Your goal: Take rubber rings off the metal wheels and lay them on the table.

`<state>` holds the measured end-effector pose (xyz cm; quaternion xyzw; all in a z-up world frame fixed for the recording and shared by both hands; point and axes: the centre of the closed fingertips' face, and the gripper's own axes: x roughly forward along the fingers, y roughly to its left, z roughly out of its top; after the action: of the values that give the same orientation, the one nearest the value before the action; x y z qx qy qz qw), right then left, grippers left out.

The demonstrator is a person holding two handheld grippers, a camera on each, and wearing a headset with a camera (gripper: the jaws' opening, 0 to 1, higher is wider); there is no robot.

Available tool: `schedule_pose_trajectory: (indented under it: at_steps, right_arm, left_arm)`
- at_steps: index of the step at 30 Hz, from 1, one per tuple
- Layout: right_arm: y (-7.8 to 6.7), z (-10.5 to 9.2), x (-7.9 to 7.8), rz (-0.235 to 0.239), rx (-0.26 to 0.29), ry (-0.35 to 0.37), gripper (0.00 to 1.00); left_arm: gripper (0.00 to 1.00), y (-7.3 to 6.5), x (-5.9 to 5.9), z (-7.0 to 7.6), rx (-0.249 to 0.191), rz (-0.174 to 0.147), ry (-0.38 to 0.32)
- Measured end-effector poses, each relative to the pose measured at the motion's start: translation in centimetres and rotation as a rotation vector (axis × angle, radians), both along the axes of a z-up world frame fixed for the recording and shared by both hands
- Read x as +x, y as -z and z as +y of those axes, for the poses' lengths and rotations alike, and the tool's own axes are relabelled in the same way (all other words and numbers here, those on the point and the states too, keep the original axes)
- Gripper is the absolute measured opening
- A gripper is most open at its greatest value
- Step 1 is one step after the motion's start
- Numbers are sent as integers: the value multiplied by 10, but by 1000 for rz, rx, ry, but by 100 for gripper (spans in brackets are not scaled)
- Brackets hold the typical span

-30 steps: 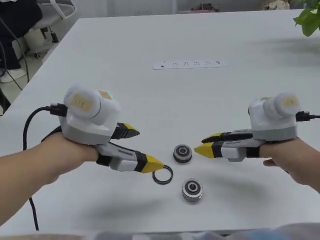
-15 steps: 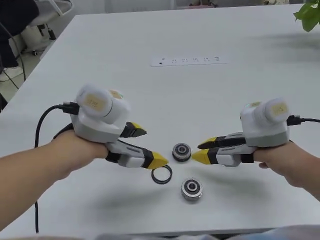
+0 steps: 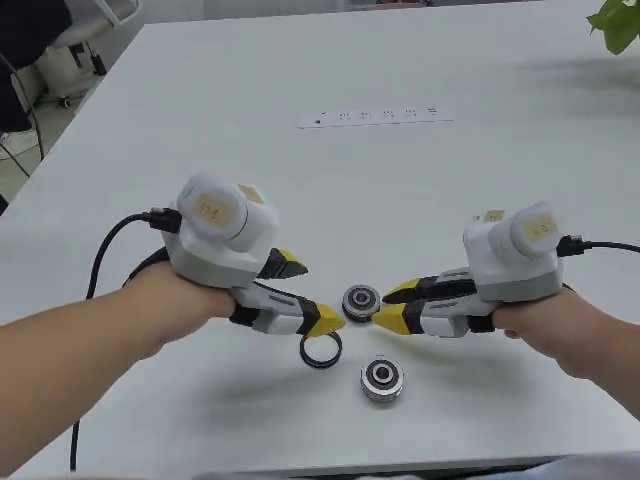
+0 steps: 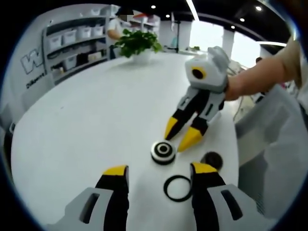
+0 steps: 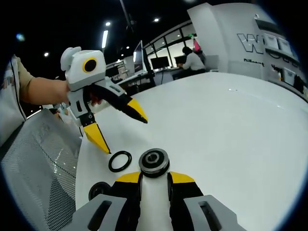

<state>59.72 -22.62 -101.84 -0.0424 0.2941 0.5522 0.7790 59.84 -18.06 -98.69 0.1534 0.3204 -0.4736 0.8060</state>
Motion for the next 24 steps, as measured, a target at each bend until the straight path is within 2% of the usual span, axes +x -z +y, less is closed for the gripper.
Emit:
schedule_pose_trajectory:
  at_steps: [9,16,24]
  right_arm:
    - [2,2,0,-13,2,0,16]
    - [3,1,2,-14,3,0,15]
    - [3,2,2,-16,0,-1,14]
  left_arm:
    - [48,5,-1,-10,1,6,13]
    - [42,3,2,-24,-21,10,17]
    - [36,8,0,-33,-14,13,44]
